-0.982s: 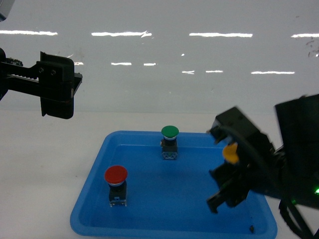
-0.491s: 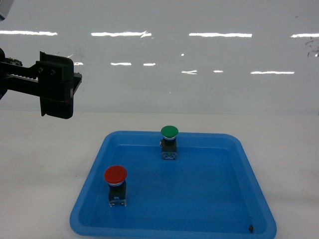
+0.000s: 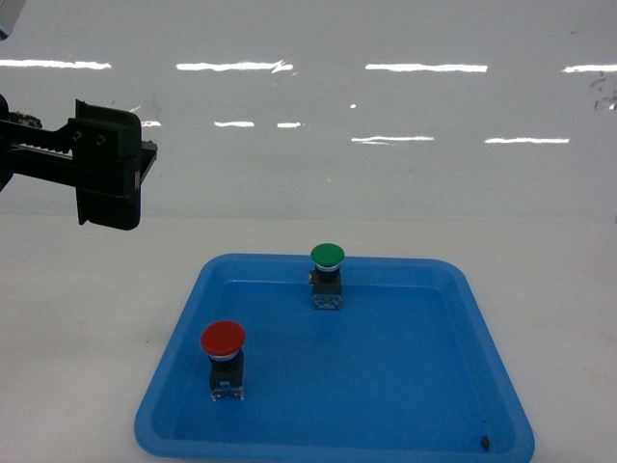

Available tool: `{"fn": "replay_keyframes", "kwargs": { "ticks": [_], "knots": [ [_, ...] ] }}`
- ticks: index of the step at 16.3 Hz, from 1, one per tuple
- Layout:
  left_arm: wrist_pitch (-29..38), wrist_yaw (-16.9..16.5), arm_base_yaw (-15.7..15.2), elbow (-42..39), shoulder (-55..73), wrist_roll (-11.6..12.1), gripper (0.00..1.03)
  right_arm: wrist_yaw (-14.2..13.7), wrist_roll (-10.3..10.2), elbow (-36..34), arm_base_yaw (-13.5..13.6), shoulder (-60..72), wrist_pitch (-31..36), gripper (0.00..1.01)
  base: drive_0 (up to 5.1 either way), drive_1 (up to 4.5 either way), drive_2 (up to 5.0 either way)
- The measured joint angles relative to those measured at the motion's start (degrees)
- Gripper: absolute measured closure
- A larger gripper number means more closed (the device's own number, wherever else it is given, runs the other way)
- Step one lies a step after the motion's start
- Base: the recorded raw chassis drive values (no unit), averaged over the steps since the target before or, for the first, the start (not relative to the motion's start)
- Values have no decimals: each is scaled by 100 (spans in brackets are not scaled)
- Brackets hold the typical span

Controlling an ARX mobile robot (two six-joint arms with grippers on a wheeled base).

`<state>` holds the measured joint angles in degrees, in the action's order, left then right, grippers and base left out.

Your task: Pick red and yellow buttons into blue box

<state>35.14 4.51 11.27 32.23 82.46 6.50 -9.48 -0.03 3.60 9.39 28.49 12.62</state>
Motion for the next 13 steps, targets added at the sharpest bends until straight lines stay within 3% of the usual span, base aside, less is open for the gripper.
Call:
{"fn": "replay_keyframes", "kwargs": {
  "ticks": [2,3,5,10,13],
  "knots": [
    [0,-2,0,-2,0,0,5,-59,37,4,114,-1447,-1412,62,0,0,0],
    [-2,0,0,0,0,0,5,9,83,4,109,-1790,-1705,62,0,0,0],
    [2,-2,0,0,0,0,5,-146,140,2,278,-1622,-1482,62,0,0,0],
    [0,0,0,0,0,0,5,-122,216,2,337,-1589,-1467,62,0,0,0],
    [-619,-94,181,435,284,-76,5,-120,221,2,337,-1589,-1467,62,0,0,0]
  ]
}}
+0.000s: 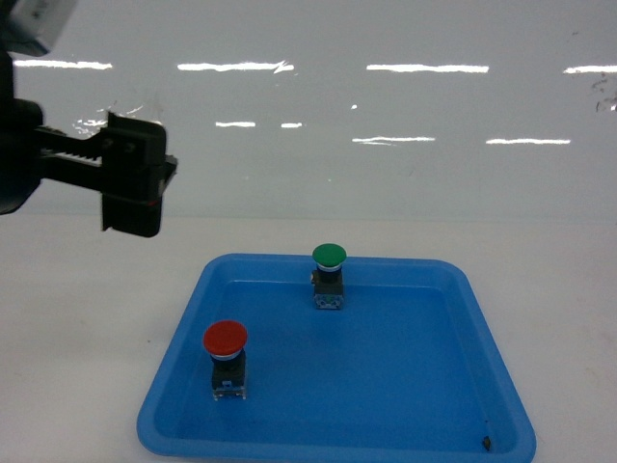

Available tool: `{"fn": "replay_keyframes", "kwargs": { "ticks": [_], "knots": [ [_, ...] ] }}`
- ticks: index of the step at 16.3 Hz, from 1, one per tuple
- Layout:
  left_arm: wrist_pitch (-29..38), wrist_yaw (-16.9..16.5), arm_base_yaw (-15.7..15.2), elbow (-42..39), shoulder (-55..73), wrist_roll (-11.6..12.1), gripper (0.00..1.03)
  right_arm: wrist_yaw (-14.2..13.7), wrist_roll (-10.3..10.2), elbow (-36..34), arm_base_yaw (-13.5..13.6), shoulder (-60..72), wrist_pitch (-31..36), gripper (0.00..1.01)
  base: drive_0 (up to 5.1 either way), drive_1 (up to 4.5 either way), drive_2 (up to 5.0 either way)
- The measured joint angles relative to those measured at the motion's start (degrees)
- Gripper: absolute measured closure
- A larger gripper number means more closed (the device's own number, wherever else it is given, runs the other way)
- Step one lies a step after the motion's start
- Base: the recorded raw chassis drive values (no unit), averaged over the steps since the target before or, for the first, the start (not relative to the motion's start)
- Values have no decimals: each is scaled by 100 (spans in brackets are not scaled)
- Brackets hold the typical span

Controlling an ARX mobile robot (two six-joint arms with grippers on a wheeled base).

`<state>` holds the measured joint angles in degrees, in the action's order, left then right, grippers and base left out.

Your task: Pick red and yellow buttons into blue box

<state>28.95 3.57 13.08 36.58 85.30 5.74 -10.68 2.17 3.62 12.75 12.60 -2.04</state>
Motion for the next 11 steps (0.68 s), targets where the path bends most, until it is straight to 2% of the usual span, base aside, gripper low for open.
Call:
{"fn": "replay_keyframes", "kwargs": {
  "ticks": [3,8,11],
  "knots": [
    [-682,-17,396,1305,1014,-83,5,-2,0,0,0,0,0,62,0,0,0],
    [-1961,457,479,2870,2651,-85,5,-2,0,0,0,0,0,62,0,0,0],
    [-2771,363,516,3191,2826,-470,5,0,0,0,0,0,0,62,0,0,0]
  ]
}}
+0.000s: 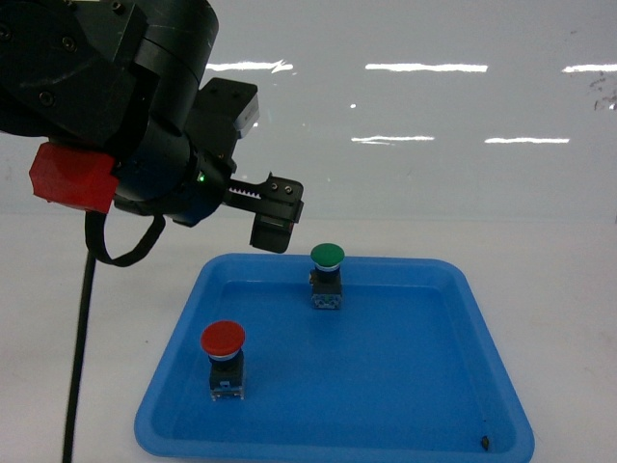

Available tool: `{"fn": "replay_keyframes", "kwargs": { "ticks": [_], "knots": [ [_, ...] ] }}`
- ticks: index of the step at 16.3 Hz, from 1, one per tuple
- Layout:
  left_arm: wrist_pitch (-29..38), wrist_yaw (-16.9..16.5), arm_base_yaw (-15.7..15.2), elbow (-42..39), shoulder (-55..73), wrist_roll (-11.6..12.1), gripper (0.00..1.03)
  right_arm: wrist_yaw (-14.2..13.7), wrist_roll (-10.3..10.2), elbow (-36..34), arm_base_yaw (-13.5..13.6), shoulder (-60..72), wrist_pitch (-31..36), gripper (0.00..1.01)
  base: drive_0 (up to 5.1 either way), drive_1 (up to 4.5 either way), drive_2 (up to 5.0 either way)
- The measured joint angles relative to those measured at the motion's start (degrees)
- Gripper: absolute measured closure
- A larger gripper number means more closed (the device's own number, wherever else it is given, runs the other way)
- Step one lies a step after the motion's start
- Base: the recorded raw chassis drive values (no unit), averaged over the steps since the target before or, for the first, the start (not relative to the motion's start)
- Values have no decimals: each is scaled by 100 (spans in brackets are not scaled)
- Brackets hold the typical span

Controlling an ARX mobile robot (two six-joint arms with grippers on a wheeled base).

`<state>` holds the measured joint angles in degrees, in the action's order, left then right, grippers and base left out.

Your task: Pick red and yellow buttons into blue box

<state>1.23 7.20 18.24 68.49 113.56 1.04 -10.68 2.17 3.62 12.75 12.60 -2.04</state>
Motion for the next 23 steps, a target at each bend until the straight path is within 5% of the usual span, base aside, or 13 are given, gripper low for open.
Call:
{"fn": "replay_keyframes", "kwargs": {
  "ticks": [4,8,23],
  "knots": [
    [-601,-120,28,-341,-348,-966,5,0,0,0,0,0,0,62,0,0,0],
    [-579,-164,131,-824,-828,-1316,5,-2,0,0,0,0,0,62,0,0,0],
    [26,-232,444,-1102,254,-1626,5,-2,0,0,0,0,0,62,0,0,0]
  ]
}}
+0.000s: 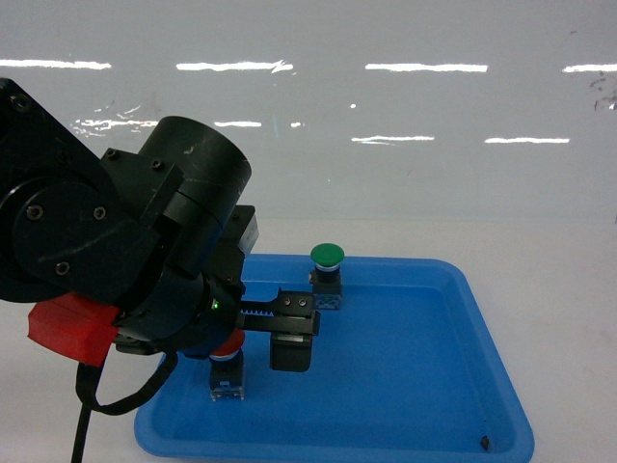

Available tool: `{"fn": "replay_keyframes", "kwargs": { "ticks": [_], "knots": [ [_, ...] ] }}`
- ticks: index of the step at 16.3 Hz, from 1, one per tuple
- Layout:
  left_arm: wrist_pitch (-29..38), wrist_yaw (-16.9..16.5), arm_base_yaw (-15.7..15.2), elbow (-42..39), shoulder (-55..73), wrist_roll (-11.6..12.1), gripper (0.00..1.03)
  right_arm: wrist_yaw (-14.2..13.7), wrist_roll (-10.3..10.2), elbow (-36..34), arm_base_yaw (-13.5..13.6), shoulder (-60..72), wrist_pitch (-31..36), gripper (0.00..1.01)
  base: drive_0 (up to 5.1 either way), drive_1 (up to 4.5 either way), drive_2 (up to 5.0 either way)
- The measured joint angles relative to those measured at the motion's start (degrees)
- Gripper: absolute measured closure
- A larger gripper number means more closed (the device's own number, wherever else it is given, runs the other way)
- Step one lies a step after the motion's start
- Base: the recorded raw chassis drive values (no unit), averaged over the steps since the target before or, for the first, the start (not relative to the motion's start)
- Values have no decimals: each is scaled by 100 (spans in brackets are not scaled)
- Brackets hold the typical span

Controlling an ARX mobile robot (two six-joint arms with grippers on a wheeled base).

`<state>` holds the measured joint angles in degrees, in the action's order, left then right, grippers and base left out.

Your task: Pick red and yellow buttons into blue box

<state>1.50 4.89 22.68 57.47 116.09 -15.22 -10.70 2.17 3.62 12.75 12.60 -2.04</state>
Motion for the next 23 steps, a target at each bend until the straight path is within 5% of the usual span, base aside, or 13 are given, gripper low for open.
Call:
{"fn": "replay_keyframes", "kwargs": {
  "ticks": [7,8,14,18,23],
  "knots": [
    [116,4,-111,50,315,-92,5,0,0,0,0,0,0,62,0,0,0],
    [116,4,-111,59,455,-94,25,0,0,0,0,0,0,62,0,0,0],
    [459,-125,-109,4,485,-87,75,0,0,0,0,0,-2,62,0,0,0],
    [737,-66,-275,-376,133,28,75,0,0,0,0,0,0,62,0,0,0],
    [1762,-251,-881,-1001,-1464,348,75,0,0,0,0,0,0,62,0,0,0]
  ]
}}
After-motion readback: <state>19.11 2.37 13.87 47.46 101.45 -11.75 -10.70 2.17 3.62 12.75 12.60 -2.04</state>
